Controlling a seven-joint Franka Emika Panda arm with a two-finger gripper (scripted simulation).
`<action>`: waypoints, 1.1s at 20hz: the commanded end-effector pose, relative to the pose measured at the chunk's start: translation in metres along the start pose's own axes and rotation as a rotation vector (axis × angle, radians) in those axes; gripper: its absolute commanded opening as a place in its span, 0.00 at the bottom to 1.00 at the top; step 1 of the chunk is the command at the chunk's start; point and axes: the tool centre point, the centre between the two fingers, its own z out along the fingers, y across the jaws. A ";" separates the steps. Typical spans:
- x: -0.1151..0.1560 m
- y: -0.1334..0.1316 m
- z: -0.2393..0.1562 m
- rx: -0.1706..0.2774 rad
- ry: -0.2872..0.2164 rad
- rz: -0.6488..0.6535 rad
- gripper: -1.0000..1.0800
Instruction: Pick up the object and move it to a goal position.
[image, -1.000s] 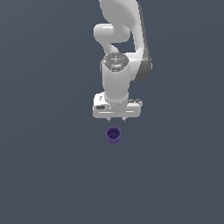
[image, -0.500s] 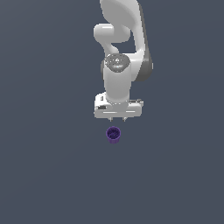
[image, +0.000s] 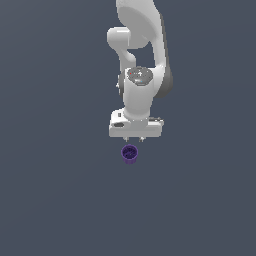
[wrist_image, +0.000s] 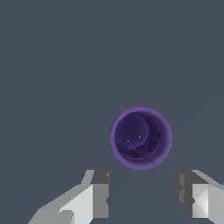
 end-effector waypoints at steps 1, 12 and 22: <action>0.001 -0.001 0.007 -0.022 0.027 -0.004 0.62; 0.004 -0.013 0.036 -0.094 0.163 -0.045 0.62; 0.003 -0.022 0.046 -0.105 0.216 -0.069 0.62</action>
